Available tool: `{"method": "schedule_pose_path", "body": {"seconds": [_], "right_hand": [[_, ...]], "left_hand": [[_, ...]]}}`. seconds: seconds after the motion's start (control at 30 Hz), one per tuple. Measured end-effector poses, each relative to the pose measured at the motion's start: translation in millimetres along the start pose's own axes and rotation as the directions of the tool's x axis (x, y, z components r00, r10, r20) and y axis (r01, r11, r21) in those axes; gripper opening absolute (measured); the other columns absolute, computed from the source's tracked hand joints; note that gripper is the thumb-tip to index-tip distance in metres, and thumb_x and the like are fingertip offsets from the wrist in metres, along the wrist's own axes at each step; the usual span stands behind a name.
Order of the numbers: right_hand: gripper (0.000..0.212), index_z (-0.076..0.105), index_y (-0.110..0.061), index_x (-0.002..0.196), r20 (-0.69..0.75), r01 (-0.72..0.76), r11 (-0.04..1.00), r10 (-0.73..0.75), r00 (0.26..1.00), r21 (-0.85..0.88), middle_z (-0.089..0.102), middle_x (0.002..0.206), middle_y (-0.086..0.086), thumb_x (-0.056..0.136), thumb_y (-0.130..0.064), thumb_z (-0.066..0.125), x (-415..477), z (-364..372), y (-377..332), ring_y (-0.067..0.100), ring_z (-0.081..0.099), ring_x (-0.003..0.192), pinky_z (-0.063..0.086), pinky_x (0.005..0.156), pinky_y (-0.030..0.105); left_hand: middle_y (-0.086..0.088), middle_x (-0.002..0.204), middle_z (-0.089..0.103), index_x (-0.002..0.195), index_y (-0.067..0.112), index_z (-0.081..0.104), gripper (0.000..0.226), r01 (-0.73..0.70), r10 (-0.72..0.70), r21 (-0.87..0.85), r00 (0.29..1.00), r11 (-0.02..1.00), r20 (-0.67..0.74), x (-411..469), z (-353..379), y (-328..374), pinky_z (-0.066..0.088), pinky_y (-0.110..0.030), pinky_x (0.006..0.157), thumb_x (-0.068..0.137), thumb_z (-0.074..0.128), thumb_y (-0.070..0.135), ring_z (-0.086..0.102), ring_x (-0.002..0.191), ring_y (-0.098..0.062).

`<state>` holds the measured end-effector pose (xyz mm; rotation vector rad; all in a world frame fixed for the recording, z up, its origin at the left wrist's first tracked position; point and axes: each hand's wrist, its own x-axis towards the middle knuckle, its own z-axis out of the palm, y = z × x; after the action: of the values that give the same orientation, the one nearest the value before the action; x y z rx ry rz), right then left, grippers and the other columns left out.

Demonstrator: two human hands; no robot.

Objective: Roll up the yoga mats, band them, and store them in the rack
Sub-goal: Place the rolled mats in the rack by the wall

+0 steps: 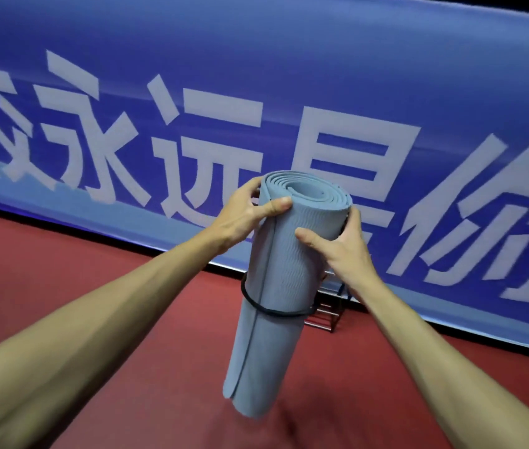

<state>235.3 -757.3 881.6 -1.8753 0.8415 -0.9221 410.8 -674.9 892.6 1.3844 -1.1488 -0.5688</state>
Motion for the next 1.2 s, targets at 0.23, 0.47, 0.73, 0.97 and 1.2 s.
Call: {"method": "schedule_pose_path", "body": {"seconds": [0.23, 0.47, 0.73, 0.97, 1.2], "right_hand": [[0.106, 0.041, -0.028, 0.130, -0.116, -0.053, 0.998, 0.051, 0.992, -0.018, 0.057, 0.126, -0.015, 0.040, -0.060, 0.085, 106.4, -8.8, 21.7, 0.008, 0.056, 0.117, 0.050, 0.098, 0.042], [0.089, 0.043, -0.024, 0.125, -0.255, -0.089, 0.994, 0.071, 0.964, -0.061, 0.057, 0.121, -0.017, 0.053, -0.038, 0.093, 179.7, -52.0, 62.8, 0.006, 0.054, 0.116, 0.048, 0.098, 0.035], [0.110, 0.040, -0.030, 0.132, -0.272, -0.099, 0.986, 0.059, 0.961, -0.136, 0.054, 0.128, -0.018, 0.036, -0.064, 0.082, 285.0, -117.3, 127.9, 0.009, 0.051, 0.121, 0.046, 0.100, 0.040], [0.108, 0.040, -0.031, 0.135, -0.209, -0.068, 0.986, 0.036, 0.977, -0.150, 0.053, 0.126, -0.020, 0.041, -0.060, 0.086, 387.9, -187.7, 180.3, 0.008, 0.050, 0.120, 0.046, 0.099, 0.037], [0.097, 0.043, -0.027, 0.137, -0.176, 0.014, 0.991, -0.038, 0.984, -0.133, 0.055, 0.126, -0.016, 0.054, -0.034, 0.092, 468.1, -231.1, 211.0, 0.005, 0.052, 0.115, 0.039, 0.081, 0.008]], "left_hand": [[0.010, 0.125, 0.058, 0.127, 0.032, 0.052, 0.081, 0.005, -0.001, -0.029, 0.990, 1.000, 0.138, 130.2, 1.8, -34.2, 0.049, -0.033, 0.093, 0.055, 0.072, 0.063, 0.057, 0.113, -0.009], [0.019, 0.124, 0.058, 0.128, 0.034, 0.051, 0.081, -0.062, 0.056, 0.006, 0.943, 0.998, 0.327, 237.8, 52.1, -43.4, 0.042, -0.018, 0.091, 0.056, 0.076, 0.060, 0.051, 0.115, 0.005], [0.008, 0.125, 0.056, 0.126, 0.026, 0.048, 0.091, -0.022, 0.008, 0.035, 0.934, 0.999, 0.357, 354.1, 126.4, -69.0, 0.047, -0.021, 0.087, 0.046, 0.078, 0.058, 0.056, 0.111, -0.006], [0.013, 0.125, 0.054, 0.129, 0.026, 0.046, 0.092, 0.021, -0.045, 0.074, 0.941, 0.997, 0.336, 451.9, 199.1, -81.9, 0.046, -0.017, 0.082, 0.049, 0.083, 0.053, 0.052, 0.111, 0.003], [0.009, 0.127, 0.049, 0.136, 0.019, 0.039, 0.090, 0.015, -0.038, 0.080, 0.952, 0.997, 0.304, 530.1, 240.8, -88.9, 0.043, -0.012, 0.076, 0.063, 0.085, 0.040, 0.049, 0.103, 0.005]]}}
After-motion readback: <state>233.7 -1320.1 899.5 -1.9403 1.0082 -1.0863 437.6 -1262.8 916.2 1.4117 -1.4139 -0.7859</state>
